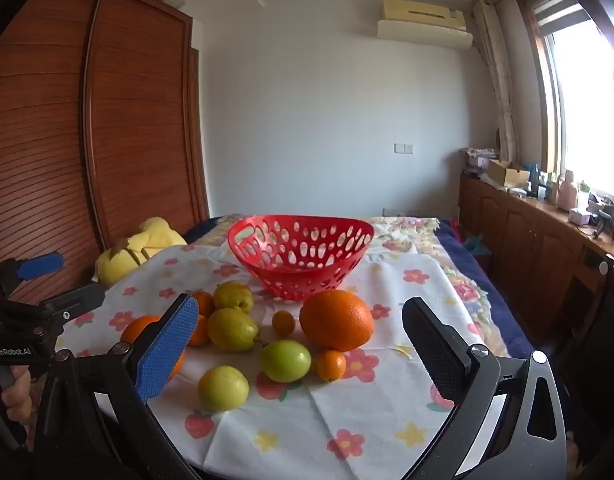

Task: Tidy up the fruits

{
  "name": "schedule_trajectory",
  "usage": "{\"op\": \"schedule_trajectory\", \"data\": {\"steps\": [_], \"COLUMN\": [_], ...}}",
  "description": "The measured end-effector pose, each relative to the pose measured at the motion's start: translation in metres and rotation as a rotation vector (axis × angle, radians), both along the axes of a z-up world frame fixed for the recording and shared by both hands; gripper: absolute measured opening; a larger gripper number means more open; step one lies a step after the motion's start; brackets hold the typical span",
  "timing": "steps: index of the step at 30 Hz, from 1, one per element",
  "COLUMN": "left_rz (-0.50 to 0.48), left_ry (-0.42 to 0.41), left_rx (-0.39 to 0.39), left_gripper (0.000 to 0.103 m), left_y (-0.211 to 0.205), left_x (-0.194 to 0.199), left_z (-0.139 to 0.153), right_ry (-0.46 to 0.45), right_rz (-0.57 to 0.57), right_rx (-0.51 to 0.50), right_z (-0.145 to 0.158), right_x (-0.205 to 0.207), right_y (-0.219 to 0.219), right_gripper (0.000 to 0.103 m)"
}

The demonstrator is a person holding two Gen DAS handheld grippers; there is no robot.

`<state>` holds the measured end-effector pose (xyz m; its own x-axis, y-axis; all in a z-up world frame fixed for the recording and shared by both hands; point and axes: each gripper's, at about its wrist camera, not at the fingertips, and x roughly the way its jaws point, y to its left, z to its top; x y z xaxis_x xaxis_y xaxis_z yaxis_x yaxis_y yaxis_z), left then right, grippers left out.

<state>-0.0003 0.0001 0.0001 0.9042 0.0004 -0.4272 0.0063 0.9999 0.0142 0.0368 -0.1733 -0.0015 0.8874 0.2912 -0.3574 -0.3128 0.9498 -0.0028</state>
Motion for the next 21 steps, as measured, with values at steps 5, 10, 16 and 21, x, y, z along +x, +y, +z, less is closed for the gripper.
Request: {"op": "schedule_trajectory", "data": {"steps": [5, 10, 16, 21], "left_rz": [-0.005, -0.008, -0.011, -0.011], "left_ry": [0.002, -0.007, -0.014, -0.021], "left_rx": [-0.01, -0.009, -0.002, -0.004], "left_gripper": [0.103, 0.103, 0.103, 0.103], "left_y": [0.002, 0.002, -0.001, 0.0], "left_x": [0.0, -0.002, -0.007, -0.008], "left_z": [0.002, 0.004, 0.012, 0.014], "right_ry": [0.005, 0.002, 0.0, -0.001], "right_rz": [0.0, -0.001, -0.002, -0.001], "right_rx": [0.006, 0.006, 0.007, 0.006], "right_z": [0.0, 0.0, 0.0, 0.0], "right_x": [0.0, -0.001, -0.001, -0.002], "right_y": [0.0, 0.0, 0.001, 0.001], "right_gripper": [0.103, 0.103, 0.103, 0.103]}}
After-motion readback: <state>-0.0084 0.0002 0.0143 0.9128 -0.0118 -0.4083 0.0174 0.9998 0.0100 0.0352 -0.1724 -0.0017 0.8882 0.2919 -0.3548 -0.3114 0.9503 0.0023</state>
